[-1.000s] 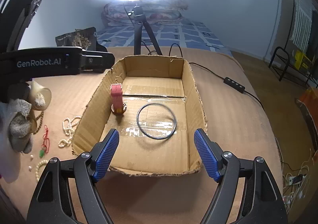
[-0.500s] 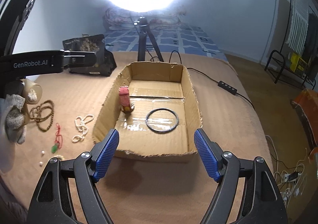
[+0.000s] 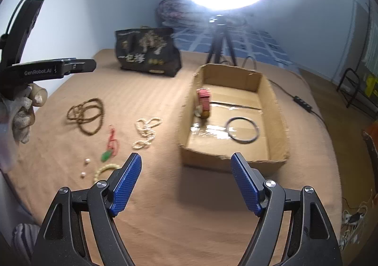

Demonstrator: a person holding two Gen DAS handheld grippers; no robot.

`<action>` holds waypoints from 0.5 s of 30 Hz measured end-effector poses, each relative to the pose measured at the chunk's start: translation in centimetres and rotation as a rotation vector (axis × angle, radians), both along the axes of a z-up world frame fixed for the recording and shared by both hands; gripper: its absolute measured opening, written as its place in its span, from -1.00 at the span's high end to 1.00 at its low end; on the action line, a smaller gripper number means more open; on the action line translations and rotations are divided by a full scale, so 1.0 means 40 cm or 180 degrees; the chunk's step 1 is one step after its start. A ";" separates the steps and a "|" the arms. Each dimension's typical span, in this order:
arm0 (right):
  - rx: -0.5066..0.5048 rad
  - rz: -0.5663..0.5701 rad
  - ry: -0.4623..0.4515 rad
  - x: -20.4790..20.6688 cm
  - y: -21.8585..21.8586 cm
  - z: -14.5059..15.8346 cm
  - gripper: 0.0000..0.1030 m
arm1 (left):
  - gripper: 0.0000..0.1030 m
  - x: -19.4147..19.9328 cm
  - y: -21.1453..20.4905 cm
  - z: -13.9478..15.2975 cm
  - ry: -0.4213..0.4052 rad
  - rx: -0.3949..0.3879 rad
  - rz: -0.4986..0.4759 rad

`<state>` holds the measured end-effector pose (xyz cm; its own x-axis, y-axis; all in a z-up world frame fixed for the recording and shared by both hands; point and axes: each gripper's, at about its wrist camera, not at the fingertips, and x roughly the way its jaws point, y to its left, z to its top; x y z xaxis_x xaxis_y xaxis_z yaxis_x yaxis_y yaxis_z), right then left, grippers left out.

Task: Organize jewelry
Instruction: 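Withdraw both open tools from the box back toward the remaining jewelry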

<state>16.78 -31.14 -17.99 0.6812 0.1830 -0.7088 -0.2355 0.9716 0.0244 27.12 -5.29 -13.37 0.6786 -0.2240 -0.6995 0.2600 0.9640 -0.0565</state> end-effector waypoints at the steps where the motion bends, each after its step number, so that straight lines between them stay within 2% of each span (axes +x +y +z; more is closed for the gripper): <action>1: 0.0005 0.0040 0.0018 -0.003 0.013 -0.003 -0.51 | -0.59 -0.012 0.020 -0.007 0.0010 0.0010 0.0025; 7: 0.0009 0.0200 0.0140 -0.009 0.069 -0.031 -0.51 | -0.59 -0.083 0.113 -0.057 0.0078 0.0066 0.0098; 12: -0.0042 0.0315 0.0246 -0.009 0.113 -0.066 -0.51 | -0.59 -0.136 0.139 -0.107 0.0144 0.0068 0.0068; 15: -0.0021 0.0382 0.0323 -0.005 0.133 -0.091 -0.51 | -0.40 -0.156 0.136 -0.140 0.0243 0.0023 -0.0027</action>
